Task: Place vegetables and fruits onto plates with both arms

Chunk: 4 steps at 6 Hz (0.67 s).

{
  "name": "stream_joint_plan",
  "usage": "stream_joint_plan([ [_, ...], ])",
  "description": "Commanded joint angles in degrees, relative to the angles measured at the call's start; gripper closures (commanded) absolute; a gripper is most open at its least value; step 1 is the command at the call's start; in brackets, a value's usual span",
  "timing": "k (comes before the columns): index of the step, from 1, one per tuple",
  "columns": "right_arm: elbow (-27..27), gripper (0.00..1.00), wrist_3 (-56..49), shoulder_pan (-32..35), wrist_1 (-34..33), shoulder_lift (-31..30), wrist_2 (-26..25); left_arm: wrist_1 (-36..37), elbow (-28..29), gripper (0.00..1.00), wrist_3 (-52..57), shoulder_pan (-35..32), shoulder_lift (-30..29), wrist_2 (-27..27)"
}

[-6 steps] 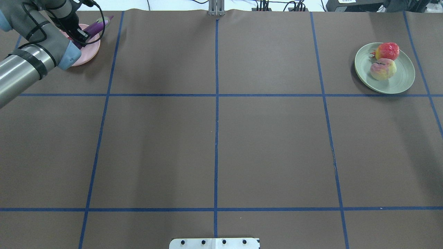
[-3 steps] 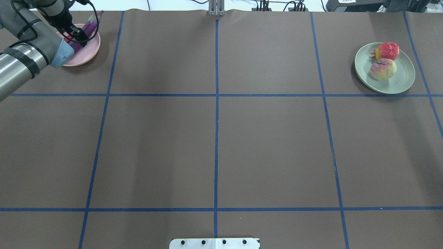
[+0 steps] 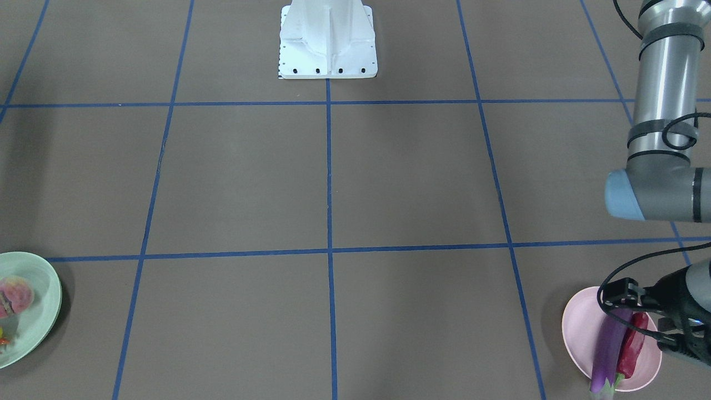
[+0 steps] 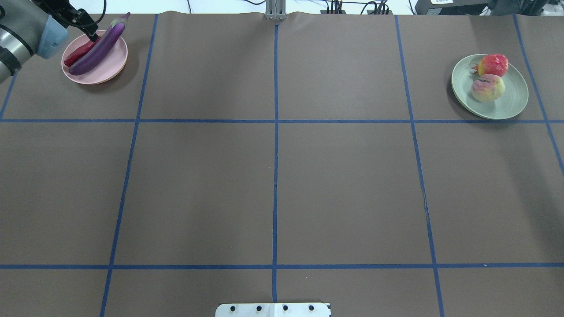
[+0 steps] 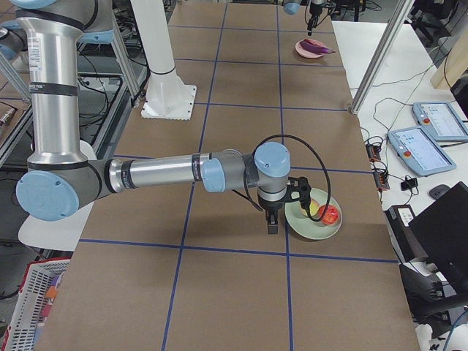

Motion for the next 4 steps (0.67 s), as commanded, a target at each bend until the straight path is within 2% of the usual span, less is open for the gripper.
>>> stream_joint_plan([
  [1, 0.2, 0.0, -0.3, 0.0, 0.0, 0.0, -0.1, 7.4, -13.1, 0.0, 0.6, -4.3, 8.8, -1.3],
  [2, 0.2, 0.0, -0.7, -0.1, -0.3, 0.0, -0.2, 7.0, -17.2, 0.0, 0.7, -7.2, 14.6, -4.5],
  [3, 0.3, 0.0, -1.2, -1.3, -0.3, -0.3, -0.9, 7.2, -17.7, 0.0, 5.8, -10.4, 17.7, -7.9],
  [4, -0.2, 0.0, -6.2, -2.1, -0.5, -1.8, -4.0, 7.4, -17.6, 0.0, 12.6, -14.3, 21.6, -8.0],
])
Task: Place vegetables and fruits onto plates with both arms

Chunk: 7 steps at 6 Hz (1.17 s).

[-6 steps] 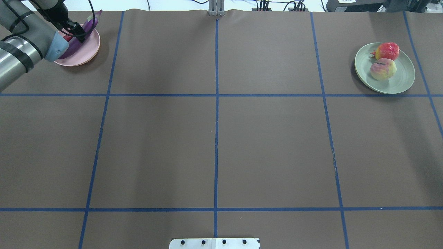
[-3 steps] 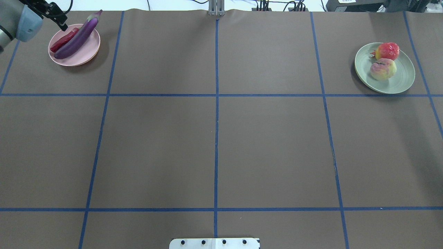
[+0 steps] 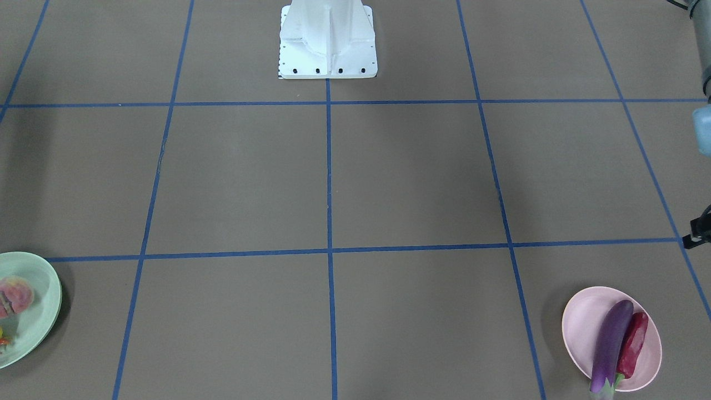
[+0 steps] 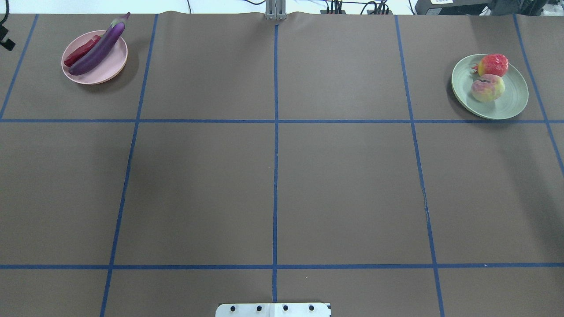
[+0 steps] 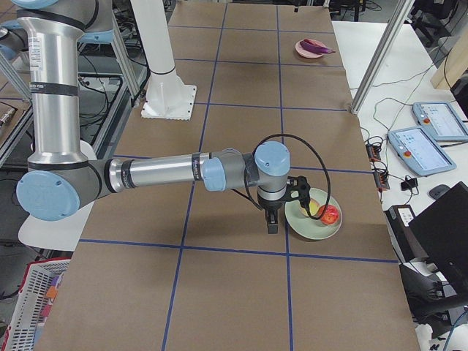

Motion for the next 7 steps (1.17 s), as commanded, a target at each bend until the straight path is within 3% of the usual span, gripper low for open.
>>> stream_joint_plan([
  [1, -1.0, 0.0, -4.3, -0.2, -0.4, -2.6, -2.5, 0.2, -0.6, 0.0, 6.0, -6.1, 7.1, -1.0],
  [2, -0.5, 0.0, -4.3, 1.3, -0.3, -4.4, -2.5, -6.1, -2.4, 0.0, 9.4, -8.1, 15.2, -1.1],
  [3, -0.6, 0.0, -4.3, 1.4, -0.2, -4.4, -2.2, -16.5, -4.1, 0.0, 10.7, -8.5, 18.6, -1.4],
  [4, -0.6, 0.0, -4.2, 1.4, 0.2, -4.9, -1.9, -15.9, -4.3, 0.0, 7.6, -8.4, 19.7, -1.2],
  [5, -0.4, 0.0, -4.2, 1.4, 0.3, -5.1, -1.8, -9.2, -6.0, 0.0, 2.3, -8.5, 19.8, -1.2],
  [7, -0.2, 0.0, -3.7, 1.4, 0.4, -5.2, -1.8, 3.1, -13.0, 0.0, 2.1, -8.0, 21.3, -0.6],
])
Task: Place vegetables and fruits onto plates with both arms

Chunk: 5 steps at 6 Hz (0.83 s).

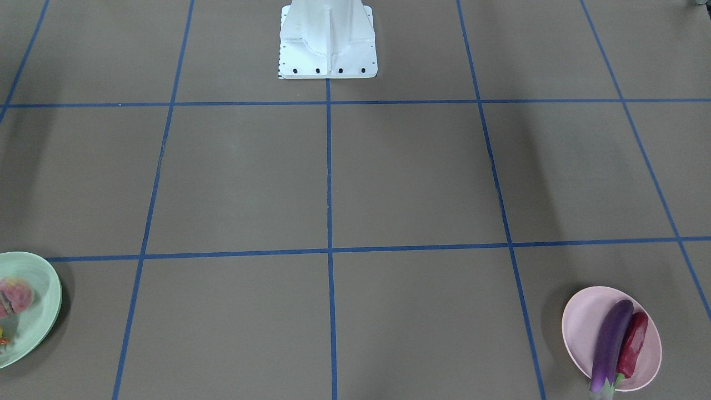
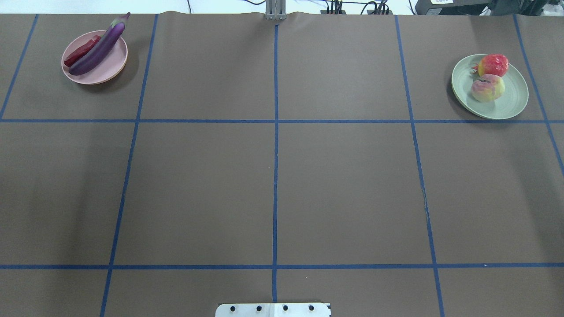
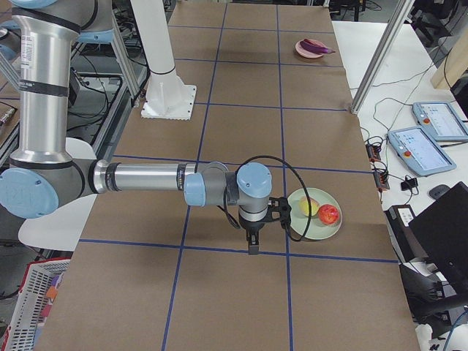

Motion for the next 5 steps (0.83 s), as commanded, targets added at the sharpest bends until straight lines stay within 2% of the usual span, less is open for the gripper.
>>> stream_joint_plan([
  [1, 0.2, 0.0, 0.2, 0.0, 0.1, -0.1, 0.0, 9.6, -5.8, 0.0, 1.1, 0.4, -0.1, 0.4],
  [5, 1.8, 0.0, -0.1, 0.0, 0.3, 0.2, 0.5, 9.4, -10.0, 0.0, 1.8, 0.1, -0.3, 0.3],
])
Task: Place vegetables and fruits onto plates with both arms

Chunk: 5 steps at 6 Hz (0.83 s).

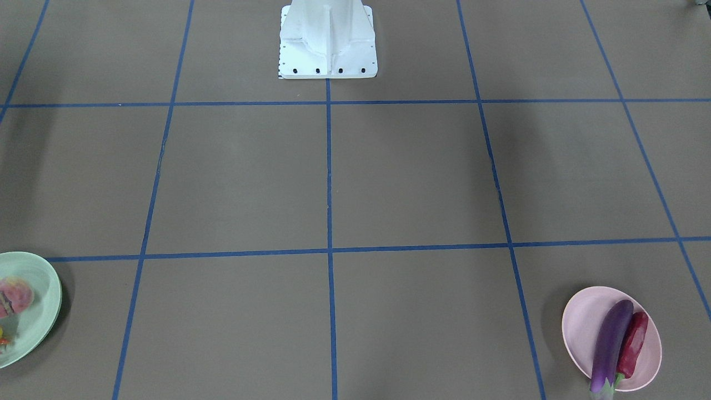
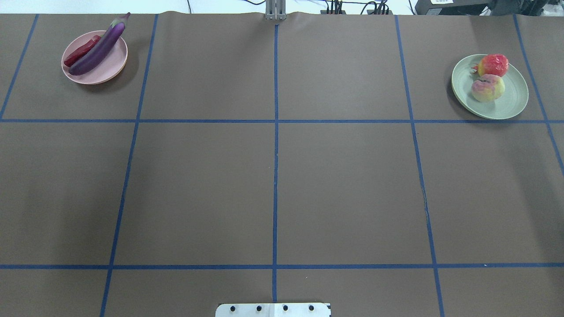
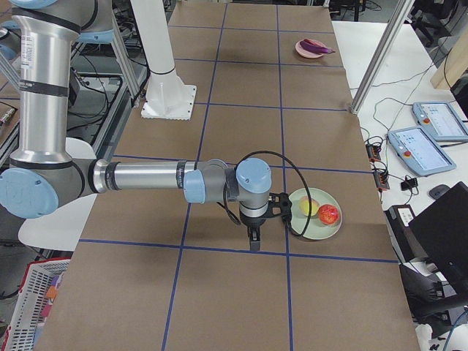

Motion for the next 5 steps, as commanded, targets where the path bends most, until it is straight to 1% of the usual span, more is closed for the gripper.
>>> stream_joint_plan([
  [1, 0.3, 0.0, -0.4, 0.0, 0.0, 0.1, 0.1, -0.1, -1.2, 0.0, 0.0, -0.1, 0.0, 0.5],
  [4, 0.2, 0.0, -0.4, 0.0, 0.0, 0.0, 0.1, -0.9, -0.9, 0.0, -0.1, -0.3, 0.7, 0.3],
  [5, 0.3, 0.0, -0.5, 0.0, 0.0, 0.0, 0.1, -4.4, -0.4, 0.0, -0.2, -0.4, 0.8, 0.4],
])
